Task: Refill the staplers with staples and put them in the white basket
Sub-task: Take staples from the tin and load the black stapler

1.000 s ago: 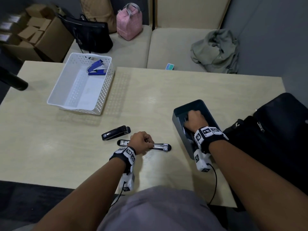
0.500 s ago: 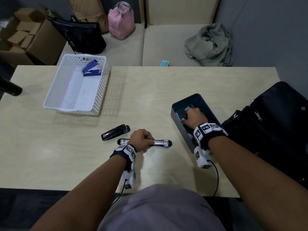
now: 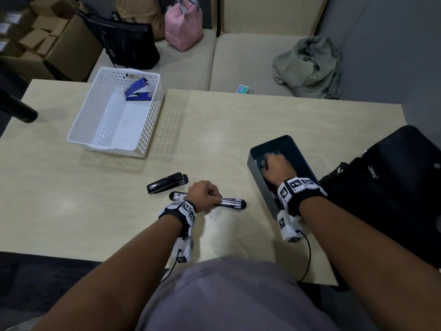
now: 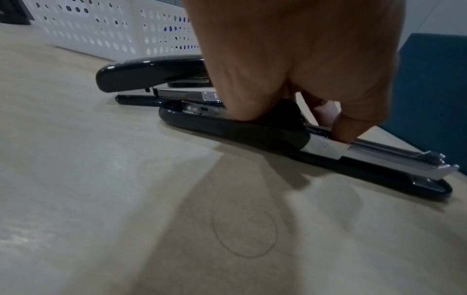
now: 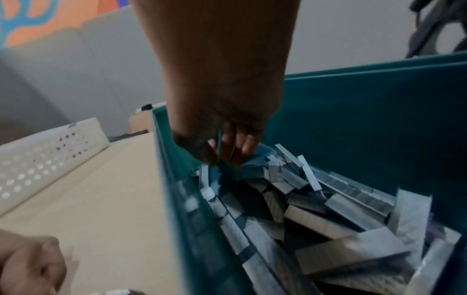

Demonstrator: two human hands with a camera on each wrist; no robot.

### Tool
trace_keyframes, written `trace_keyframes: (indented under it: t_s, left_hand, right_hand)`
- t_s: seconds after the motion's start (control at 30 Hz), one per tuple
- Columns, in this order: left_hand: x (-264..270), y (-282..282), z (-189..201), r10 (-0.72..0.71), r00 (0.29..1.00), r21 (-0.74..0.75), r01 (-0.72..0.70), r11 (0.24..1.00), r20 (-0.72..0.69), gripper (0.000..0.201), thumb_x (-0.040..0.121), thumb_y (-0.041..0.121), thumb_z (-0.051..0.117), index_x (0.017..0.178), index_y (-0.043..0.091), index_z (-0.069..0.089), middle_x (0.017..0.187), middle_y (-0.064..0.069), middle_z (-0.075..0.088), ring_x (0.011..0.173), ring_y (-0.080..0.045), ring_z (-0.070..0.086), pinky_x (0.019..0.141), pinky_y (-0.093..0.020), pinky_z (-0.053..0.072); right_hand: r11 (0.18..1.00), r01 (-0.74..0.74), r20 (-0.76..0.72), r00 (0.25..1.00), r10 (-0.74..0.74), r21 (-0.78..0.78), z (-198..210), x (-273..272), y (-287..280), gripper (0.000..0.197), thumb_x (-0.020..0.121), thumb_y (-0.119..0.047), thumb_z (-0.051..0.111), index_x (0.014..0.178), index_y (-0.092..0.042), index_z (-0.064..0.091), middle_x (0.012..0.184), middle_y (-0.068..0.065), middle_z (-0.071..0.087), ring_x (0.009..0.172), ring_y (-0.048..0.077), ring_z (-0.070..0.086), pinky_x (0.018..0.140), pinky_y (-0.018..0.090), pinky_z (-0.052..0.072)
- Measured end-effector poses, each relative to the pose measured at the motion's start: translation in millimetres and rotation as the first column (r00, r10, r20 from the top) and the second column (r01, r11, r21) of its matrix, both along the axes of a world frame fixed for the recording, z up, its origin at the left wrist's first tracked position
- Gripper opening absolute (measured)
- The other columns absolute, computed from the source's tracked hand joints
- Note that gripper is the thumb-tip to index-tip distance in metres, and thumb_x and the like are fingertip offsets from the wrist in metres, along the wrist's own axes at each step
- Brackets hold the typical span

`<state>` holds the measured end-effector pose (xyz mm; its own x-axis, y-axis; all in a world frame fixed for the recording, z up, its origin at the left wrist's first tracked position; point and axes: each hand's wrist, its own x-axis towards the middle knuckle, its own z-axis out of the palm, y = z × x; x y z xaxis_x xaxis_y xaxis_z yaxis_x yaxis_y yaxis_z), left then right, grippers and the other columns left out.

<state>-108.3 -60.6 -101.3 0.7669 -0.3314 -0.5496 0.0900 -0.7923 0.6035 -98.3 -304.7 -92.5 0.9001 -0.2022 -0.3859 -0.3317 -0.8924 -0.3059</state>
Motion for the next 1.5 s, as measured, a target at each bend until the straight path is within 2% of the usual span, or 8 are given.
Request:
trace_keyframes:
  t_s: [0.17, 0.3, 0.53, 0.7, 0.83, 1.07, 1.2, 1.5]
  left_hand:
    - [-0.9, 0.2, -0.2, -0.009, 1.000, 0.015, 0.009, 1.000, -0.002, 0.015, 0.064, 0.020, 0.076, 0.055, 0.028, 0.068, 0.073, -0.003, 0.075, 0.078, -0.021, 0.069, 0.089, -0.043, 0.052]
    - [0.1, 1.4, -1.0, -0.023, 0.999, 0.007, 0.023, 1.000, -0.024, 0.002, 0.064, 0.020, 0.074, 0.065, 0.020, 0.073, 0.067, -0.002, 0.075, 0.073, -0.019, 0.071, 0.091, -0.045, 0.053]
    - [1.0, 4.3, -0.8, -0.055, 0.998, -0.018, 0.054, 0.998, -0.033, 0.017, 0.060, 0.026, 0.065, 0.073, 0.017, 0.074, 0.065, -0.001, 0.075, 0.071, -0.016, 0.072, 0.093, -0.047, 0.050]
    - [1.3, 7.8, -3.6, -0.051, 0.998, -0.043, 0.049, 0.998, -0.047, 0.009, 0.071, 0.020, 0.067, 0.076, 0.016, 0.072, 0.064, -0.002, 0.075, 0.059, -0.017, 0.072, 0.095, -0.046, 0.050]
    - [2.3, 9.4, -3.7, -0.086, 0.996, -0.011, 0.086, 0.996, 0.008, 0.010, 0.074, 0.022, 0.068, 0.081, 0.018, 0.075, 0.072, 0.000, 0.072, 0.073, -0.016, 0.066, 0.093, -0.039, 0.048]
    - [4.5, 9.6, -9.8, -0.113, 0.994, -0.002, 0.113, 0.994, 0.015, 0.011, 0.075, 0.024, 0.068, 0.082, 0.020, 0.075, 0.083, -0.003, 0.075, 0.086, -0.020, 0.065, 0.087, -0.037, 0.041]
    - [6.1, 9.6, -15.3, -0.115, 0.993, -0.009, 0.115, 0.993, 0.028, 0.009, 0.076, 0.031, 0.071, 0.077, 0.022, 0.072, 0.077, -0.002, 0.070, 0.081, -0.020, 0.061, 0.085, -0.037, 0.040]
    - [7.2, 8.5, -18.6, -0.118, 0.992, 0.010, 0.118, 0.993, 0.041, 0.010, 0.074, 0.024, 0.068, 0.081, 0.023, 0.075, 0.082, 0.002, 0.072, 0.087, -0.018, 0.064, 0.092, -0.038, 0.043]
  right_hand:
    - [0.934, 0.196, 0.215, 0.940, -0.266, 0.300, 12.7, -1.3, -3.7, 0.013, 0.089, -0.006, 0.044, 0.096, -0.013, 0.052, 0.101, 0.010, 0.058, 0.080, 0.026, 0.065, 0.078, 0.042, 0.056]
    - [0.744, 0.306, 0.253, 0.807, -0.534, 0.594, 42.1, -3.2, 5.8, 0.011, 0.090, -0.003, 0.055, 0.095, -0.006, 0.064, 0.079, 0.008, 0.065, 0.055, 0.014, 0.065, 0.062, 0.036, 0.060]
    - [0.671, 0.119, 0.166, 0.924, -0.345, 0.732, 75.3, -12.4, 63.9, 0.021, 0.098, -0.007, 0.053, 0.106, -0.002, 0.071, 0.092, 0.006, 0.071, 0.068, 0.007, 0.062, 0.064, 0.018, 0.051]
    - [0.696, 0.125, -0.009, 0.986, -0.168, 0.707, 49.6, -34.6, 95.3, 0.021, 0.097, -0.005, 0.055, 0.108, 0.005, 0.070, 0.085, 0.010, 0.071, 0.068, 0.010, 0.063, 0.070, 0.013, 0.054]
    - [0.766, 0.168, -0.108, 0.986, -0.129, 0.621, 25.7, -52.5, 99.1, 0.019, 0.089, 0.000, 0.066, 0.106, 0.007, 0.071, 0.096, 0.025, 0.073, 0.072, 0.019, 0.065, 0.065, 0.013, 0.054]
    - [0.879, 0.085, 0.055, 0.991, -0.125, 0.470, 11.5, -62.1, 97.6, 0.018, 0.074, -0.006, 0.082, 0.091, -0.005, 0.078, 0.086, 0.007, 0.075, 0.073, 0.010, 0.067, 0.070, 0.014, 0.055]
    - [0.893, 0.008, 0.129, 0.989, -0.074, 0.450, 6.4, -61.2, 106.0, 0.018, 0.073, -0.009, 0.083, 0.090, -0.011, 0.077, 0.087, 0.003, 0.076, 0.082, 0.013, 0.071, 0.081, 0.029, 0.057]
    - [0.931, 0.029, 0.122, 0.989, -0.079, 0.363, -11.2, -74.9, 99.4, 0.012, 0.068, -0.016, 0.083, 0.076, -0.020, 0.074, 0.078, -0.001, 0.074, 0.073, 0.018, 0.068, 0.069, 0.038, 0.057]
